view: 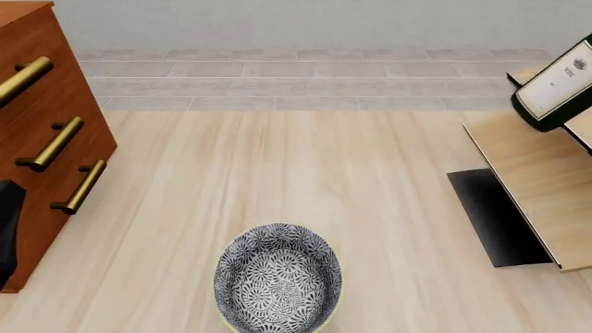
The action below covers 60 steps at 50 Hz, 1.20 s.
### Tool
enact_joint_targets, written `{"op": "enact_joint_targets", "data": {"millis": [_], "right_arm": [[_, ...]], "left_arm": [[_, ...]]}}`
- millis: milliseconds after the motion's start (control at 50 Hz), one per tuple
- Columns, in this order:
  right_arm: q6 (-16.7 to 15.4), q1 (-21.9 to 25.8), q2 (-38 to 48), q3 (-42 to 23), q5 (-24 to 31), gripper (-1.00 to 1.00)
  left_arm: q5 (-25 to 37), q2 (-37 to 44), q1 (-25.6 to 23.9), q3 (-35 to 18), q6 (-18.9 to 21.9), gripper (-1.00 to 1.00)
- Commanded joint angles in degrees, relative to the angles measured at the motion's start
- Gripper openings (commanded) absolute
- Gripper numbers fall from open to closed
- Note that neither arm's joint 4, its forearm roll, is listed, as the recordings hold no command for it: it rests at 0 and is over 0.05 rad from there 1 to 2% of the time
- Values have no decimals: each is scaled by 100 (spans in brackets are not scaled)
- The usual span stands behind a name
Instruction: Put the wine bottle on the wine rack.
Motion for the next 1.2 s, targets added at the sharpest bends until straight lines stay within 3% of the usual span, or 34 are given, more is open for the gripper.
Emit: {"op": "enact_joint_targets", "data": {"millis": [20,300,460,800,1200], "right_arm": [[67,-359,15,-215,100,-100],[70,-690,140,-499,296,-100],[37,-640,118,-569,485,-100],[-212,-850,28,-903,929,-100],[-409,-1098,-328,-438,1005,-100]], "left_arm": [[8,0,-41,-13,13,100],[6,0,-71,-7,15,100],[-2,0,-80,2,25,100],[-9,0,-182,16,45,100],[-18,-1,-247,46,55,100]]}}
